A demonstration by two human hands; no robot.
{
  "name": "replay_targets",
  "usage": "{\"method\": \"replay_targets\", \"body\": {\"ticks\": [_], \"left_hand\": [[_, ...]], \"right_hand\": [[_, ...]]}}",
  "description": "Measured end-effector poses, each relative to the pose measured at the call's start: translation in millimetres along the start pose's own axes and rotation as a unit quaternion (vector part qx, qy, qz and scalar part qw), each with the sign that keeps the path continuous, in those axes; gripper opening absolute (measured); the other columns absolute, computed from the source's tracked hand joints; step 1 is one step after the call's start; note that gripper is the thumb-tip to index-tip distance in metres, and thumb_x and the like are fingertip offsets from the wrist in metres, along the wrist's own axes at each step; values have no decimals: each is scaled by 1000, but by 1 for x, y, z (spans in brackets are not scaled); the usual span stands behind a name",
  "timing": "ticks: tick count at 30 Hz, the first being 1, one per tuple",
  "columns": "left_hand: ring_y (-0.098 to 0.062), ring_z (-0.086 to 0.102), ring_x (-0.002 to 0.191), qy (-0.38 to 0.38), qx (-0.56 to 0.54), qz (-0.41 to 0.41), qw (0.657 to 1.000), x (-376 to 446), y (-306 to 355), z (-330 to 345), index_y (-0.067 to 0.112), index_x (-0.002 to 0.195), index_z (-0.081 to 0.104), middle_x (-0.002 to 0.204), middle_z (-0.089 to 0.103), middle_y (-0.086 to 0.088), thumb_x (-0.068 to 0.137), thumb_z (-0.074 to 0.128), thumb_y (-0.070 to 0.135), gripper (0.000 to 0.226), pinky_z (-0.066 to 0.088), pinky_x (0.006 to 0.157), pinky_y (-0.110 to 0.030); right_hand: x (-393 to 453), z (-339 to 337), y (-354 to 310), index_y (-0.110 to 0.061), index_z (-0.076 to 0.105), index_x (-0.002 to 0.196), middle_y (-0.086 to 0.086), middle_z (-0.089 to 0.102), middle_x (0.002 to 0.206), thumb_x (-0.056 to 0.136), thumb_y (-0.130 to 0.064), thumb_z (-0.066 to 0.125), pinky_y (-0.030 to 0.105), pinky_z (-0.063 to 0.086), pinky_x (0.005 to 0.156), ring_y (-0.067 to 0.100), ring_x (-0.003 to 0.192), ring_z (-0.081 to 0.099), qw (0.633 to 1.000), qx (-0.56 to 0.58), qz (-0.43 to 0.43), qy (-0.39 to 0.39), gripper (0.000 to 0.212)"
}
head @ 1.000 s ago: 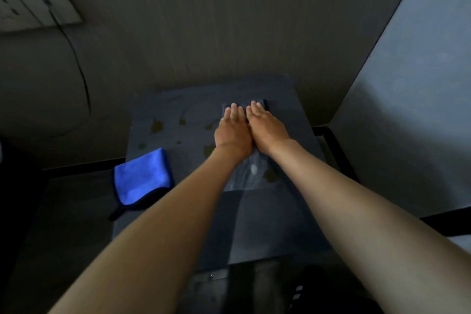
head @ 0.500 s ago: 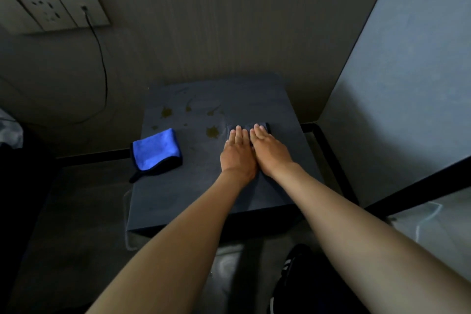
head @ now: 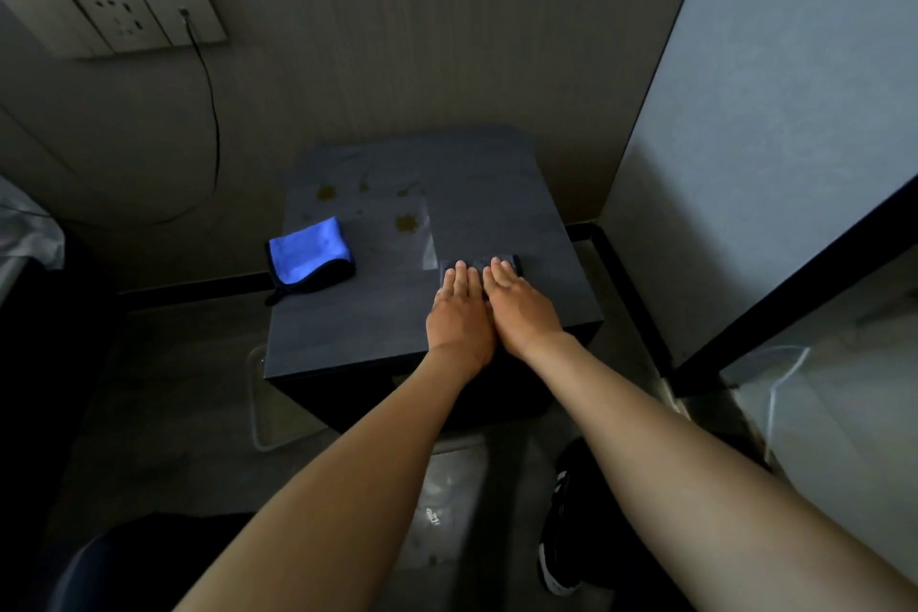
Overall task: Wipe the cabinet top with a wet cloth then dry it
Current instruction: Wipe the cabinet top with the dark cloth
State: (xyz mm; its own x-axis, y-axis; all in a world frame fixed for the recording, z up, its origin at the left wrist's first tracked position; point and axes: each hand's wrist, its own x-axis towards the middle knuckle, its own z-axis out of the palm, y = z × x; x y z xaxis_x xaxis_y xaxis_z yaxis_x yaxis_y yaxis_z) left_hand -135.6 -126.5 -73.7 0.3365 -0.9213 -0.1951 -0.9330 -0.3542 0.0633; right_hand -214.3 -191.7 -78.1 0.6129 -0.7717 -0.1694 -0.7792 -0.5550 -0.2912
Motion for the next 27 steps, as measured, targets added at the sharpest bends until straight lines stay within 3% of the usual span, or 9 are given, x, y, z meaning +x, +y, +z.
{"method": "replay_targets", "body": {"ticks": [13, 21, 27], "left_hand": [[-21, -5, 150, 45, -64, 16, 997, -51, -6, 5, 7, 154, -1, 162, -4, -9, 102, 40, 25, 68, 14, 121, -32], [-21, -1, 150, 48, -62, -1, 997, -62, -24, 4, 6, 154, 2, 162, -1, -11, 101, 45, 20, 71, 14, 121, -30], [-19, 0, 150, 13, -84, -46, 995, -52, -51, -2, 7, 155, 3, 163, -2, -8, 97, 53, 21, 78, 24, 118, -31]], "right_hand": [[-54, 16, -16, -12, 10, 157, 6, 2, 165, 106, -15, 36, 33, 16, 120, 18, 152, 4, 999, -16, -18, 38, 58], [-53, 19, -41, -9, 18, 155, 8, 9, 164, 105, -16, 36, 37, 31, 114, 22, 151, 14, 998, -40, -29, 29, 54], [-34, 18, -69, -10, 23, 153, 8, 13, 163, 105, -20, 36, 42, 42, 106, 26, 145, 30, 999, -35, -27, -1, 51]]}}
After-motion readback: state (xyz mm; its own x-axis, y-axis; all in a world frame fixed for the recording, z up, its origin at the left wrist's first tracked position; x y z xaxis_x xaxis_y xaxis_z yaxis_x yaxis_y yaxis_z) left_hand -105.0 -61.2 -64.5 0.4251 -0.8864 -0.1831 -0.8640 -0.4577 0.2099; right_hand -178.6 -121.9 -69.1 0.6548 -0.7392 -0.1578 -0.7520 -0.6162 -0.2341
